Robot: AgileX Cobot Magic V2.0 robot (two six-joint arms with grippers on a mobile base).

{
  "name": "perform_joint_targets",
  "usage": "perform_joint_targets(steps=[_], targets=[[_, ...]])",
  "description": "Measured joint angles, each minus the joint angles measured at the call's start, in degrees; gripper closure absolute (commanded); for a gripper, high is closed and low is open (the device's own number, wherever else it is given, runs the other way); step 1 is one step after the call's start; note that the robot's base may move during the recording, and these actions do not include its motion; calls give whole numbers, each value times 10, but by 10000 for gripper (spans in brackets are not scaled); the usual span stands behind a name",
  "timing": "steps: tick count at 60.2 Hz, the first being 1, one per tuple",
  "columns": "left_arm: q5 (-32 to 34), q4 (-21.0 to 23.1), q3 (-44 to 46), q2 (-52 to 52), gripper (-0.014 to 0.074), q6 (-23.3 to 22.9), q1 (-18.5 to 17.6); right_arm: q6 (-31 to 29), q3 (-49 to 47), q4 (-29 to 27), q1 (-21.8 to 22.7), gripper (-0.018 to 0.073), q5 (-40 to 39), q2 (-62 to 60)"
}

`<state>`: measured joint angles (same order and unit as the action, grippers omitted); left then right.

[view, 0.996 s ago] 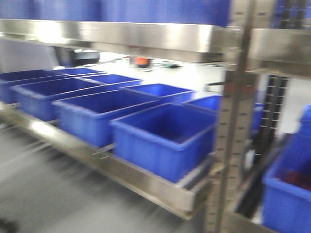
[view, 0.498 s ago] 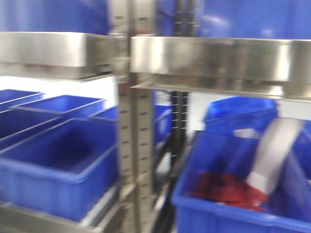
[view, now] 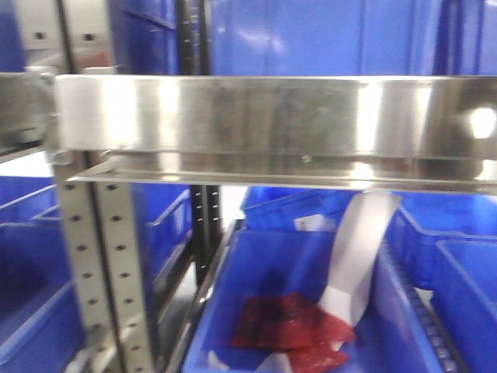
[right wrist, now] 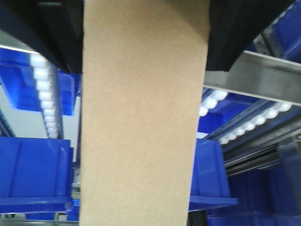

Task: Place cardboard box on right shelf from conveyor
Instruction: 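Drive the base up to the steel shelf rack with blue bins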

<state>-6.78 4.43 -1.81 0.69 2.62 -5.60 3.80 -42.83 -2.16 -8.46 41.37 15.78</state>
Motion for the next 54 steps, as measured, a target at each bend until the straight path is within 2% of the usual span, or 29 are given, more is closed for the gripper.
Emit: perform_joint_targets(steps=[54], targets=[[0,0,0,0,713,0,0,0,0,0,0,356,0,0]])
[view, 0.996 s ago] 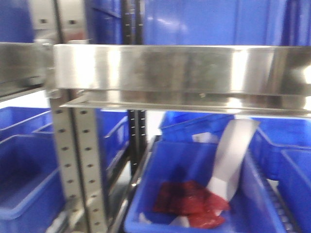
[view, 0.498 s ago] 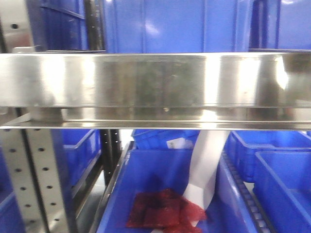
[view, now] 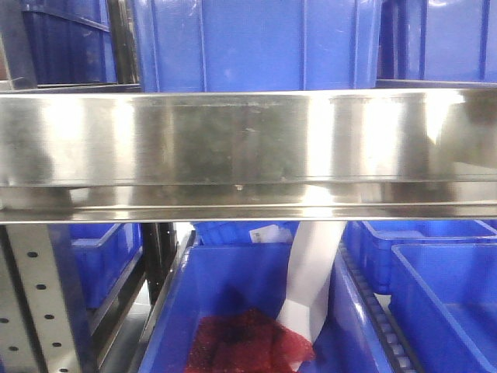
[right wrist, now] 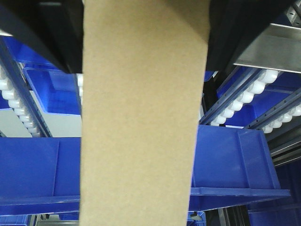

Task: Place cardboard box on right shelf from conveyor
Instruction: 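Drive the base up to the steel shelf rack with blue bins, then lower the held box onto the upper shelf with the right gripper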

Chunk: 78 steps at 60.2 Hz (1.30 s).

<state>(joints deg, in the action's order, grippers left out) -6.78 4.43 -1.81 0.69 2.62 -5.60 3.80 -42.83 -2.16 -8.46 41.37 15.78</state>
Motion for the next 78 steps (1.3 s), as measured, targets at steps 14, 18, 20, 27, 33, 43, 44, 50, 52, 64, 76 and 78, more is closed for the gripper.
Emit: perform_joint_targets(steps=[14,18,20,27,33,43,44,50,52,64,76,78], targets=[[0,0,0,0,713,0,0,0,0,0,0,356,0,0],[0,0,0,0,713,0,0,0,0,0,0,356,0,0],[0,0,0,0,712,0,0,0,0,0,0,356,0,0],[0,0,0,0,713,0,0,0,0,0,0,356,-5,0],[0,0,0,0,713,0,0,0,0,0,0,356,-8,0],[0,0,0,0,713,0,0,-1,0,0,0,356,-23,5],[0,0,0,0,713,0,0,-3,0,0,0,356,-29,9],[0,0,0,0,713,0,0,-22,-5,0,0,356,-50,35],[0,0,0,0,713,0,0,-31,-12,0,0,356,-55,52],[0,0,0,0,712,0,0,-129,-97,8,-19,356,-72,194],[0,0,0,0,713,0,0,-257,-197,67,-113,356,-82,336],[0,0,0,0,713,0,0,-282,-211,80,-133,356,-84,361]])
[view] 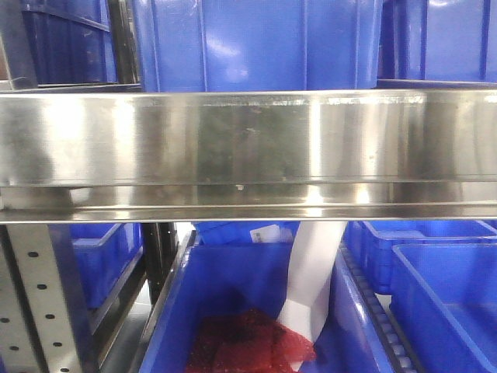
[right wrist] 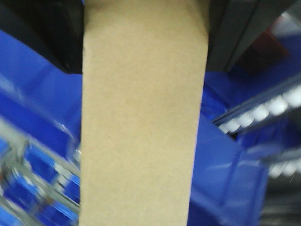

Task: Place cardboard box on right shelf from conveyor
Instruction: 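Lower the held box onto the upper shelf with the right gripper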

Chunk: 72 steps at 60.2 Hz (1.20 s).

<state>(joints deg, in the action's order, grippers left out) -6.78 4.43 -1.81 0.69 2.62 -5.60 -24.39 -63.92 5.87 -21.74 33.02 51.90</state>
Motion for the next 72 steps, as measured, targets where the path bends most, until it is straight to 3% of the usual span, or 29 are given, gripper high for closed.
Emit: perform_joint_targets(steps=[8,18,30,50,55,64,72], targets=[[0,0,0,0,713,0,0,-86,-40,44,-70,356,-7,86],[0,0,0,0,713,0,0,-153,-47,58,-115,356,-46,161],[0,0,0,0,712,0,0,-219,-48,99,-121,356,-86,239],[0,0,0,0,713,0,0,-233,-48,115,-121,348,-96,306],[0,0,0,0,713,0,0,-233,-48,115,-121,274,-96,311],[0,0,0,0,713,0,0,-227,-48,107,-121,-60,-96,312],[0,0,0,0,713,0,0,-208,-48,103,-113,-36,-99,313]])
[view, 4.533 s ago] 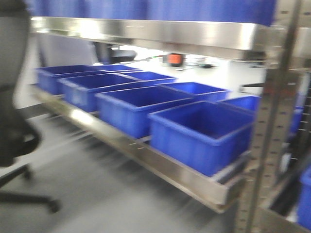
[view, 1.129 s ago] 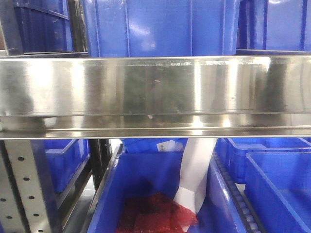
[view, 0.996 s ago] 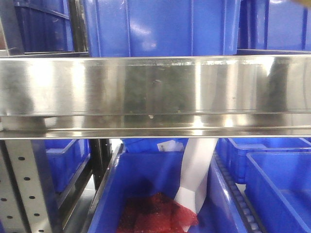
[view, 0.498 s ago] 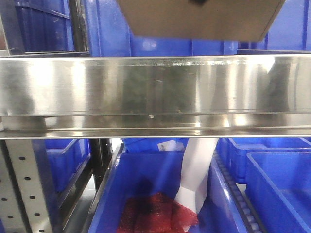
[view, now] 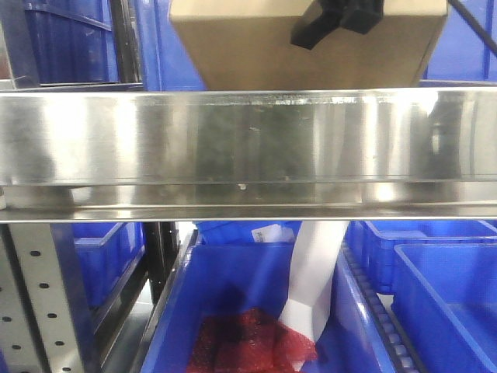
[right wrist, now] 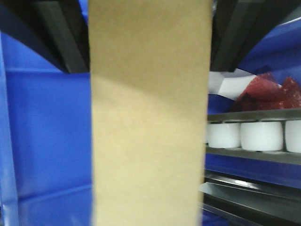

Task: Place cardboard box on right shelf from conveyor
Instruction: 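Lower the held box onto the upper shelf with the right gripper, then open the right gripper and release the box on the shelf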

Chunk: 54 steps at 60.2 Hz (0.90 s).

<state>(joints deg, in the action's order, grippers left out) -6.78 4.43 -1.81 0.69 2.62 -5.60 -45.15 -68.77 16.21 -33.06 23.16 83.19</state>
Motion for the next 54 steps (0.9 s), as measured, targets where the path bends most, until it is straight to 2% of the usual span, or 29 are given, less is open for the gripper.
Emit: perform_joint_targets(steps=[14,26,36,42,47,54], targets=[[0,0,0,0,713,0,0,29,0,-11,2,-36,6,0],[0,0,0,0,713,0,0,56,0,-88,3,-36,14,-16],[0,0,0,0,713,0,0,111,0,-153,3,-35,30,-45],[0,0,0,0,713,0,0,177,0,-171,3,-9,39,-67],[0,0,0,0,713,0,0,258,8,-174,3,59,35,-91],[0,0,0,0,713,0,0,397,56,-168,3,257,-4,-142]])
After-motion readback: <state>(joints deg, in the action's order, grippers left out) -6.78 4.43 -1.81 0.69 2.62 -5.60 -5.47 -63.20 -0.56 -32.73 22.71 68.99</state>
